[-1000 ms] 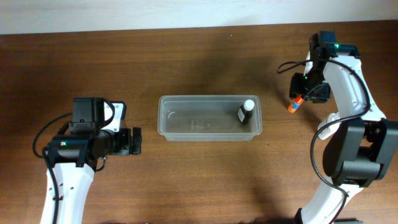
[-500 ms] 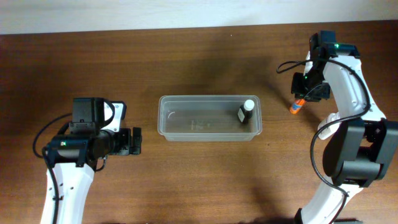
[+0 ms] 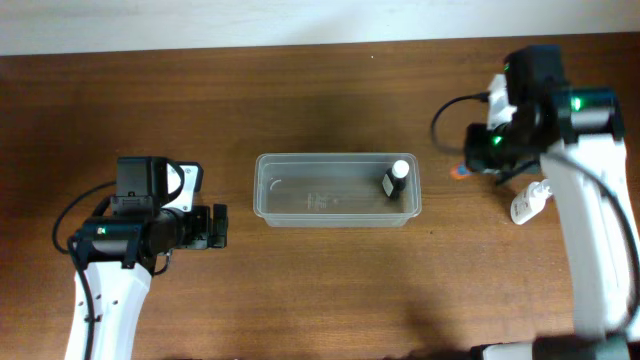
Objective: Pack container
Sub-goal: 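Place the orange tube into the container beside the dark bottle, then grasp the white spray bottle with the right gripper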
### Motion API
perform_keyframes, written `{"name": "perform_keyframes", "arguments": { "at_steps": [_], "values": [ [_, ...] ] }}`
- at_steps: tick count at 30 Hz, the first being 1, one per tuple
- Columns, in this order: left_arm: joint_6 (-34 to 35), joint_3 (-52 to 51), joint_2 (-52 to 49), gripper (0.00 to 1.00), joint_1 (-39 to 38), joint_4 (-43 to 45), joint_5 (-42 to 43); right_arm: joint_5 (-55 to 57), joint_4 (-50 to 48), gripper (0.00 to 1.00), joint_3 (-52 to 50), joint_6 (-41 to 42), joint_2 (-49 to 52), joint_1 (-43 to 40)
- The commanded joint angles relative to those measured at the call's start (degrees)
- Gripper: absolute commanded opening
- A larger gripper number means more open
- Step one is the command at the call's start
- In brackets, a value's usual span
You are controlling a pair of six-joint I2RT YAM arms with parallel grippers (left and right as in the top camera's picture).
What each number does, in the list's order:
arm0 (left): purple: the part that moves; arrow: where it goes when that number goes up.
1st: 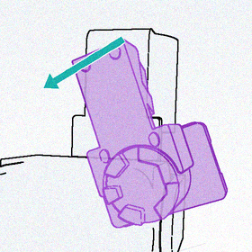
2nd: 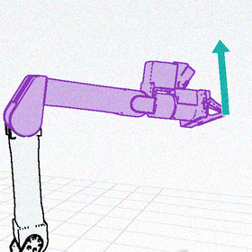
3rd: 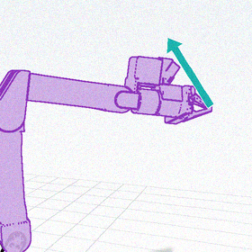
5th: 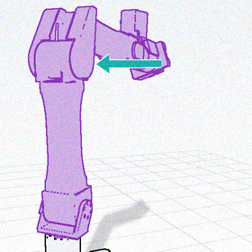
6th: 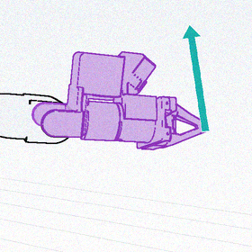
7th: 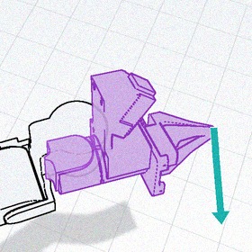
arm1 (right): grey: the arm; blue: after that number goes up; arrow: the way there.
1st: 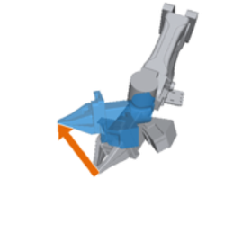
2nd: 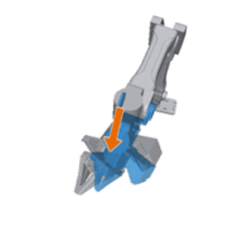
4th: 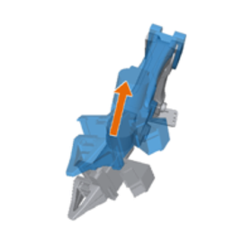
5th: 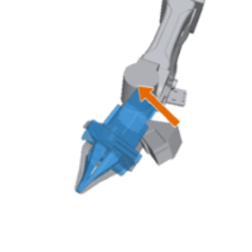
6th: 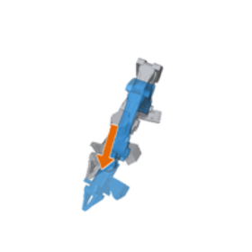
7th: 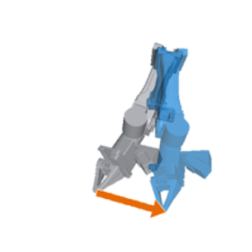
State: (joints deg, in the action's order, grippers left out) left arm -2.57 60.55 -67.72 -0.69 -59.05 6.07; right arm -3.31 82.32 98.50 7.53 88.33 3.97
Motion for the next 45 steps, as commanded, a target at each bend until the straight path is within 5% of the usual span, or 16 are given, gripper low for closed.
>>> {"name": "perform_keyframes", "arguments": {
  "at_steps": [1, 8, 21, 22, 24, 36, 39, 45],
  "values": [
    [-0.90, 1.27, -0.09, 1.00, -0.02, 0.04, 1.05, -1.55, 1.40, 0.19, 0.74, 0.70, -3.50, 8.07],
    [-0.90, 1.27, -0.09, 1.00, -0.02, 0.00, 1.05, 1.81, -3.37, 0.19, -6.29, 4.02, -1.36, 15.52],
    [-0.90, 1.27, -0.09, 1.00, -0.02, 0.02, 1.05, 1.86, -24.68, 0.19, -27.85, 4.94, 2.08, 15.89],
    [-0.90, 1.27, -0.09, 1.00, -0.02, 0.00, 1.05, 1.84, -25.16, 0.24, -27.85, 4.94, 2.45, 15.89],
    [-0.90, 1.27, -0.09, 1.00, -0.02, 0.00, 1.07, 1.84, -25.70, 0.52, -27.85, 4.94, 2.80, 15.89],
    [-0.90, 1.27, -0.09, 1.00, -0.02, 0.00, 1.07, 8.41, -21.53, 0.63, -18.27, 5.79, -0.72, 15.63],
    [-0.90, 1.27, -0.09, 1.00, -0.02, 0.00, 1.07, 14.38, -14.88, 0.84, -7.08, 9.51, -2.47, 11.32],
    [-0.90, 1.27, -0.09, 1.00, -0.02, 0.00, 1.07, 14.29, -9.88, 0.96, 0.00, 9.25, -2.34, -4.15]
  ]
}}
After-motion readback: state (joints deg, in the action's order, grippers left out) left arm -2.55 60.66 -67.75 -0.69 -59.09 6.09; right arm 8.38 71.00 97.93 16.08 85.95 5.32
